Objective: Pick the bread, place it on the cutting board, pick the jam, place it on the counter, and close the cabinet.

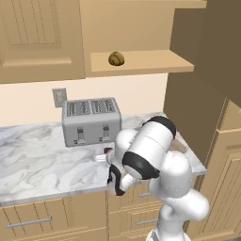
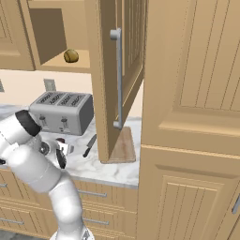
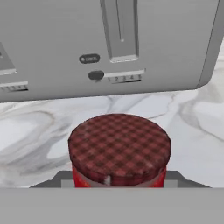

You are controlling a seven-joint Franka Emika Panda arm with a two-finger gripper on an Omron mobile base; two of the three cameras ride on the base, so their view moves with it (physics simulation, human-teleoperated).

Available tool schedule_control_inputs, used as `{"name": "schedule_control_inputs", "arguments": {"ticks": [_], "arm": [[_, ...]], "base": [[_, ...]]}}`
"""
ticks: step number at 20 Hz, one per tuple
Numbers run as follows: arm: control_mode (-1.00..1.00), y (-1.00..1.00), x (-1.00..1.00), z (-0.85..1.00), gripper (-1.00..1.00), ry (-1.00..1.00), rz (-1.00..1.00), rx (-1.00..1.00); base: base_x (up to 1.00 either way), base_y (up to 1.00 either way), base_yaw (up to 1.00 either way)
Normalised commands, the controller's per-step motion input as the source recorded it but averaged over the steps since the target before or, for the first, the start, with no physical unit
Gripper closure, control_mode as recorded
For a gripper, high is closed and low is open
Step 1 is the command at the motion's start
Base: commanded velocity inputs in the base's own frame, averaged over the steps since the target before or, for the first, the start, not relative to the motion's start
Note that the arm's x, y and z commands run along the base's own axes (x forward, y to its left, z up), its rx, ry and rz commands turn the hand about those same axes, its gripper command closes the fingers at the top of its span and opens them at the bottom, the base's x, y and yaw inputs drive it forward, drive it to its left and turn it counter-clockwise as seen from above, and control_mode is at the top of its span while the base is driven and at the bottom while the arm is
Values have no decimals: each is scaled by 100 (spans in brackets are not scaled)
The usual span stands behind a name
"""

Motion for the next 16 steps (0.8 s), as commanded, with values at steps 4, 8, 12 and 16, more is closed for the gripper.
{"name": "schedule_control_inputs", "arguments": {"ticks": [4, 8, 12, 16], "arm": [[-100, 0, 4, -13, 100, -1, 0, 0], [-100, 0, 0, -8, 100, 0, 0, 0], [-100, 0, 0, 0, 100, 1, 0, 0], [-100, 0, 0, 0, -100, 5, 0, 0]], "base": [[0, 0, 0], [0, 0, 0], [0, 0, 0], [0, 0, 0]]}}
